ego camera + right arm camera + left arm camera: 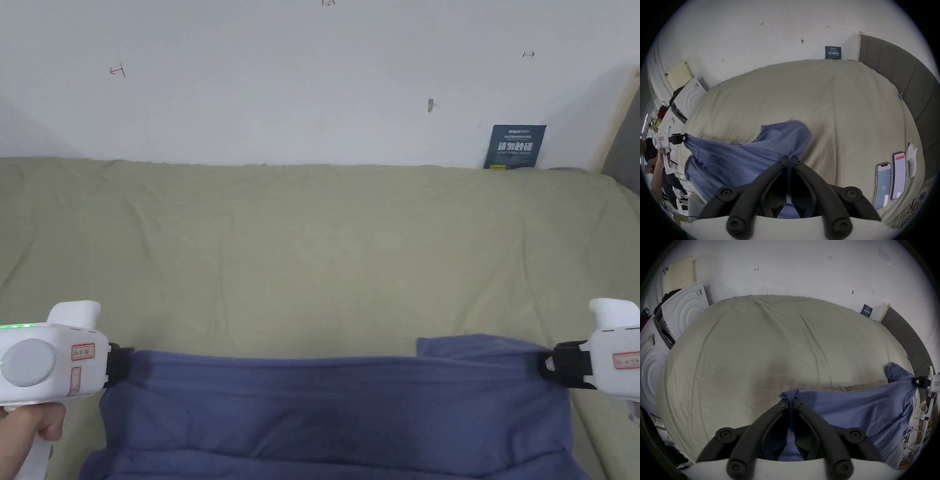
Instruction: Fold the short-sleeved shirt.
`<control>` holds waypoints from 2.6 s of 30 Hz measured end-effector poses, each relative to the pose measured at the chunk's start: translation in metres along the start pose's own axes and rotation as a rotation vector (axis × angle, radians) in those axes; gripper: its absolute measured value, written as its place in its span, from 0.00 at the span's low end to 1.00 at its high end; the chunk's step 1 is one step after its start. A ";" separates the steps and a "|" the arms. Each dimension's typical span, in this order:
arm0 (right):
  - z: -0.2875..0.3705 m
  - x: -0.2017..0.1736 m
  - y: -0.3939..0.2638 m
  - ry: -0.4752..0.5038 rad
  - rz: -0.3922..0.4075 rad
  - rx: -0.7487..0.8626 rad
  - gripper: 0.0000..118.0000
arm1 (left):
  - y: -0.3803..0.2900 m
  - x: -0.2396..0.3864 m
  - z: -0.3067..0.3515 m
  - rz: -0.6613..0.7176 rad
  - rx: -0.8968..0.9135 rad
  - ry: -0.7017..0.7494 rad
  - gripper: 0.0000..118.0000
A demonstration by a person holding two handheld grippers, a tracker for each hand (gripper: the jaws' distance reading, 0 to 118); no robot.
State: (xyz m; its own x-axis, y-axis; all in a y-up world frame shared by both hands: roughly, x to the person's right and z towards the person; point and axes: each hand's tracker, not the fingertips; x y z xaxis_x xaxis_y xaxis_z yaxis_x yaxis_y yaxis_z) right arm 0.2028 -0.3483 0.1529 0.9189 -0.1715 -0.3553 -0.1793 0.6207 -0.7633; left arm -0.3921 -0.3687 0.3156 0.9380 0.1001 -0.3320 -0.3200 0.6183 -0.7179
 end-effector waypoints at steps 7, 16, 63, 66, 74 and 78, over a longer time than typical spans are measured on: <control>0.067 -0.007 -0.061 0.050 0.000 0.045 0.04 | -0.057 -0.014 0.062 0.015 0.041 -0.023 0.03; 0.092 -0.009 -0.148 0.059 -0.010 -0.014 0.04 | -0.135 -0.031 0.094 0.037 0.015 -0.039 0.03; 0.100 -0.160 -0.189 -0.190 0.035 0.299 0.00 | -0.132 -0.133 0.049 0.479 -0.142 -0.572 0.98; 0.099 -0.163 -0.186 -0.186 0.035 0.288 0.00 | -0.132 -0.132 0.023 0.525 -0.189 -0.629 0.98; 0.102 -0.163 -0.181 -0.180 0.005 0.289 0.00 | -0.137 -0.095 -0.033 0.525 -0.279 -0.802 0.93; 0.101 -0.161 -0.180 -0.166 -0.009 0.287 0.00 | -0.136 -0.090 -0.043 0.496 -0.284 -0.757 0.18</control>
State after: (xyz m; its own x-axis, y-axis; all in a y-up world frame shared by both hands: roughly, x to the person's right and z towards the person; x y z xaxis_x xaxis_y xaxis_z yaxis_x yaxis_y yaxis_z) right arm 0.1230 -0.3553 0.4023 0.9690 -0.0658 -0.2382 -0.0858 0.8143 -0.5741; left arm -0.4389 -0.4954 0.4171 0.4918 0.8410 -0.2256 -0.6324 0.1670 -0.7564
